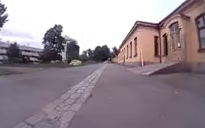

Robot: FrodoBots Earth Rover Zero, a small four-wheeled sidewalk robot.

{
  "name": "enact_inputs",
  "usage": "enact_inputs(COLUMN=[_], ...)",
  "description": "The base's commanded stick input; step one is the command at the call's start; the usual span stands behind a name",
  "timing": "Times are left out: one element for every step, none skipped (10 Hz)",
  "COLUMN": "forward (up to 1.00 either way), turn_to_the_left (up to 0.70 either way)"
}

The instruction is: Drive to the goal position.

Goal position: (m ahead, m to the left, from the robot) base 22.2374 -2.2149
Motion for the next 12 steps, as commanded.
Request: enact_inputs(forward=[0.45,0.45,0.45,0.45,0.45,0.45,0.45,0.45,0.45,0.45,0.45,0.45], turn_to_the_left=[0.00,0.00,0.00,0.00,0.00,0.00,0.00,0.00,0.00,0.00,0.00,0.00])
